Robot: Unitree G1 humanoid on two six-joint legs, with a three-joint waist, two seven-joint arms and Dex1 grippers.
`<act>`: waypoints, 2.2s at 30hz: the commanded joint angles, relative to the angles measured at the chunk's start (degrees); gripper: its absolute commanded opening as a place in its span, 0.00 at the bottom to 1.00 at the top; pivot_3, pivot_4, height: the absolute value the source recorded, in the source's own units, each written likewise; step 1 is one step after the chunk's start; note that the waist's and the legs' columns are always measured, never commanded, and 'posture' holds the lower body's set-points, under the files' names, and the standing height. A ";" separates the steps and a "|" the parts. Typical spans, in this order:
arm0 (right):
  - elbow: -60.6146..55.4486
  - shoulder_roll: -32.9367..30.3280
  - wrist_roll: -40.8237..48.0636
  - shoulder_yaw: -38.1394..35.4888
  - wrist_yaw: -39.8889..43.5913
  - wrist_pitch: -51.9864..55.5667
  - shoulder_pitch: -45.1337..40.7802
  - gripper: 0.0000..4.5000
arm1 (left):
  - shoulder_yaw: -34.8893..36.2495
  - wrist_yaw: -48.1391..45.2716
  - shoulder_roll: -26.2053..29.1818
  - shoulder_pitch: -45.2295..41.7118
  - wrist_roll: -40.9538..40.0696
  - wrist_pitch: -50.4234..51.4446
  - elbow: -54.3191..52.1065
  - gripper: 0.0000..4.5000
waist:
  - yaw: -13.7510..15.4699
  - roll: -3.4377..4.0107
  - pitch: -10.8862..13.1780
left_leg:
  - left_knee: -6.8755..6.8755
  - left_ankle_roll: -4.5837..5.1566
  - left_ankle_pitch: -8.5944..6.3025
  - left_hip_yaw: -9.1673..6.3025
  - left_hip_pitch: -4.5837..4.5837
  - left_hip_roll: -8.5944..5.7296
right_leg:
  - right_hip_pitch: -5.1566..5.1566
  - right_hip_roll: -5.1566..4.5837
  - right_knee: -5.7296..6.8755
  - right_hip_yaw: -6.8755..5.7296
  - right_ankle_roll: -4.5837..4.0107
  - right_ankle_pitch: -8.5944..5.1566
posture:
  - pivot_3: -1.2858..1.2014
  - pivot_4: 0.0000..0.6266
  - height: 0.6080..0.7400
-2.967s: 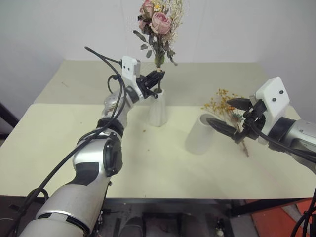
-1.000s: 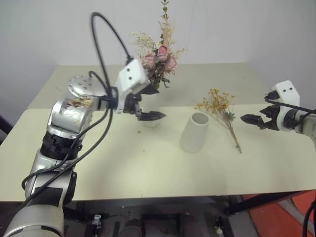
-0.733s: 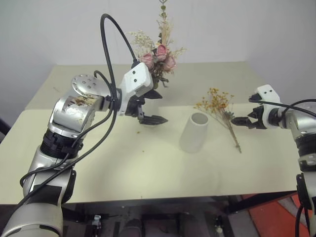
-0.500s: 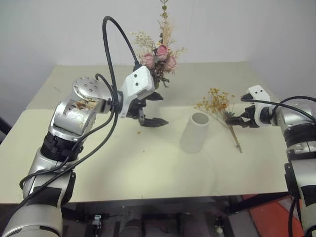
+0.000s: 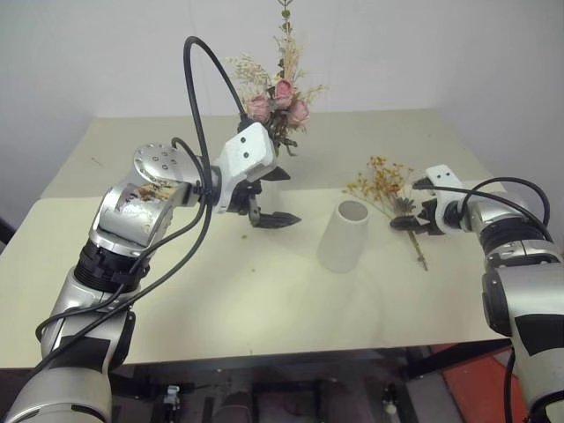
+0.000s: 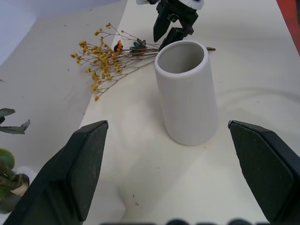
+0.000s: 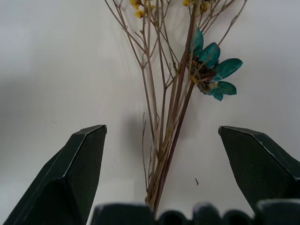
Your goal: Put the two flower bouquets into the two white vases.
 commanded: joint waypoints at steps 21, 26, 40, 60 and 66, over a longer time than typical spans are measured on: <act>0.87 -0.22 -2.64 -6.19 -4.28 -5.61 -2.88 0.01 | 0.27 1.27 0.77 -0.35 0.98 -2.67 -1.07 1.00 | 0.00 0.01 0.00 | -0.01 0.00 0.00 0.06 0.03 -0.01 | 0.00 0.01 0.00 0.08 0.02 0.01 | 0.52 0.24 1.00; -2.21 -3.04 -0.92 -9.34 -5.70 -6.17 -5.10 0.01 | 0.36 1.26 0.72 -0.71 1.10 -3.10 -0.66 1.00 | 0.03 0.05 0.03 | -0.02 0.00 0.00 0.08 0.02 -0.02 | 0.00 -0.01 -0.02 0.10 0.03 0.01 | 0.52 0.24 1.00; -56.96 -0.84 15.79 -28.67 -15.03 -4.47 13.85 0.01 | 0.99 0.95 0.06 -1.62 2.41 -6.78 3.09 1.00 | 0.42 0.05 0.03 | -0.14 0.00 0.00 0.09 -0.02 -0.01 | -0.05 -0.02 -0.04 0.13 0.05 0.00 | 0.52 0.24 1.00; -90.29 18.97 29.37 -23.63 -23.92 -8.23 29.95 0.01 | 3.80 3.13 0.39 -0.11 0.39 -3.28 1.10 1.00 | 0.64 0.05 0.03 | -0.06 0.01 0.00 0.18 0.04 0.10 | -0.12 0.09 0.06 0.26 0.09 0.02 | 0.52 0.24 1.00; -90.98 21.18 30.32 -22.25 -23.36 -10.29 34.72 0.01 | 5.25 2.26 0.76 -0.22 -3.50 1.06 -0.73 1.00 | 1.18 0.05 0.03 | -0.06 0.01 0.00 0.18 -0.06 0.09 | -0.23 0.09 0.04 0.26 0.08 0.02 | 0.52 0.24 1.00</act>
